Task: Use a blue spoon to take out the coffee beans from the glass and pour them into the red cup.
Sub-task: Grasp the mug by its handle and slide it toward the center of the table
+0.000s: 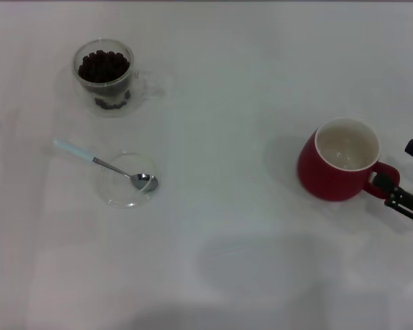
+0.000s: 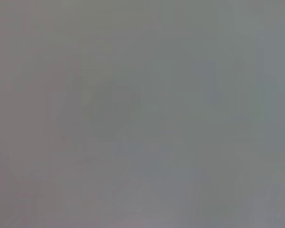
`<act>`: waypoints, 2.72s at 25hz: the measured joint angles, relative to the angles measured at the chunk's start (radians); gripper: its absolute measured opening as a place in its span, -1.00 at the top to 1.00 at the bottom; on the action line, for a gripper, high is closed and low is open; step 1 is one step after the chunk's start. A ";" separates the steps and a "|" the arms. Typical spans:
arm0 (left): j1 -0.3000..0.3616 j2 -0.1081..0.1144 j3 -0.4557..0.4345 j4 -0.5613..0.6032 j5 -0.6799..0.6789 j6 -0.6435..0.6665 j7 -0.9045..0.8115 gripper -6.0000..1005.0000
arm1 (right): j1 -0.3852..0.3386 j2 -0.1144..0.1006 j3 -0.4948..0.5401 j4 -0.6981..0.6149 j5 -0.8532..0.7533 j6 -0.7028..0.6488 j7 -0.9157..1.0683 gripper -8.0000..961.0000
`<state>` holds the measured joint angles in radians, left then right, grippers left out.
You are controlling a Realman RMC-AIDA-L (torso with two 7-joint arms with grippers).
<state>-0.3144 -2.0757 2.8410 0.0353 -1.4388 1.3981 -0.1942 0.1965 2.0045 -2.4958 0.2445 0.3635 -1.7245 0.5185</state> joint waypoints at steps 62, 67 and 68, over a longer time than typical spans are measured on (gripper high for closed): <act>0.034 -0.001 0.000 -0.019 0.009 -0.008 -0.001 -0.75 | 0.015 0.003 0.009 -0.203 -0.179 0.192 -0.092 0.24; 0.037 -0.002 0.000 -0.017 0.023 -0.007 -0.001 -0.75 | 0.012 0.002 0.011 -0.197 -0.176 0.200 -0.092 0.25; 0.037 -0.003 0.000 -0.017 0.024 -0.007 -0.001 -0.75 | 0.012 0.002 0.011 -0.197 -0.178 0.201 -0.092 0.25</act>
<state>-0.2774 -2.0783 2.8409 0.0184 -1.4150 1.3908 -0.1957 0.2089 2.0063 -2.4848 0.0475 0.1856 -1.5234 0.4264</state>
